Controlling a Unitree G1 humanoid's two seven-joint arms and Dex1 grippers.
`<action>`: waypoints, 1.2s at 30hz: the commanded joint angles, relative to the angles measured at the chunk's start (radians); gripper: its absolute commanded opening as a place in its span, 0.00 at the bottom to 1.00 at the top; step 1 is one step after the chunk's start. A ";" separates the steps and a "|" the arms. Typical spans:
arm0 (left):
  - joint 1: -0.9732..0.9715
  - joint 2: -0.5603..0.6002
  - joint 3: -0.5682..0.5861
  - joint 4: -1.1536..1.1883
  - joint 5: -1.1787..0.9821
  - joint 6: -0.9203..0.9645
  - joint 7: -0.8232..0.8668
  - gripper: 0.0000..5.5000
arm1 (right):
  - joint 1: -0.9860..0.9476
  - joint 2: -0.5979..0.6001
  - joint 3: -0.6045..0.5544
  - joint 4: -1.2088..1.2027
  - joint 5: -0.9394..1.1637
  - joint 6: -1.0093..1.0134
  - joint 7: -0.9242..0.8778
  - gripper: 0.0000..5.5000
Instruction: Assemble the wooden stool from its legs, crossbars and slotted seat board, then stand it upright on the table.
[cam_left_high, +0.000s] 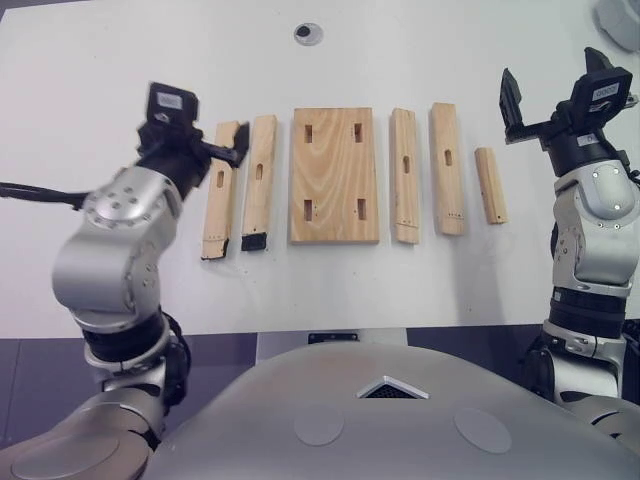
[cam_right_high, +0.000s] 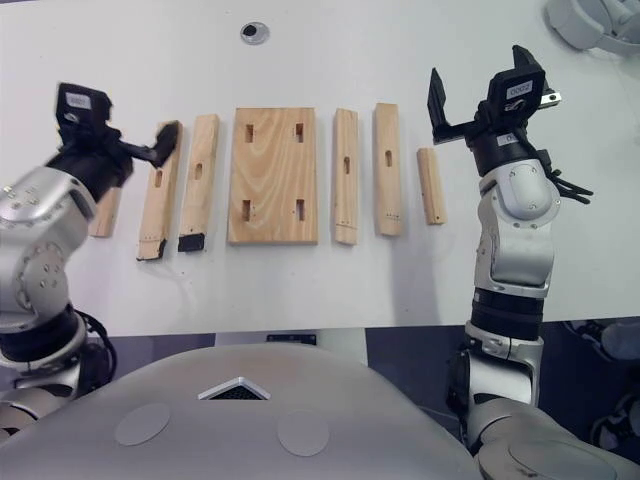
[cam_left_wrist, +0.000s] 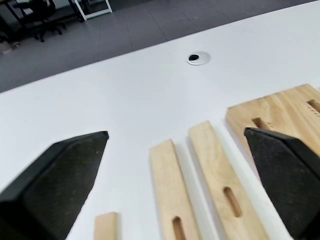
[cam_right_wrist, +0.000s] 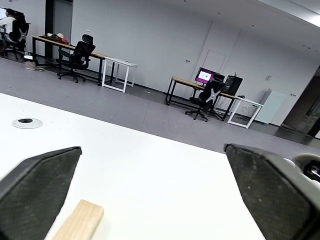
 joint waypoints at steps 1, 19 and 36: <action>0.048 0.084 0.050 0.216 0.032 -0.144 -0.066 0.91 | 0.011 0.007 -0.006 0.000 -0.012 -0.011 -0.006 0.96; 0.327 0.119 0.123 0.430 0.044 -0.349 -0.169 0.89 | 0.037 0.002 -0.048 0.017 -0.018 -0.016 -0.001 0.97; 0.400 0.118 0.107 0.516 0.066 -0.437 -0.187 0.37 | 0.040 -0.016 -0.080 0.007 -0.017 -0.005 0.005 0.97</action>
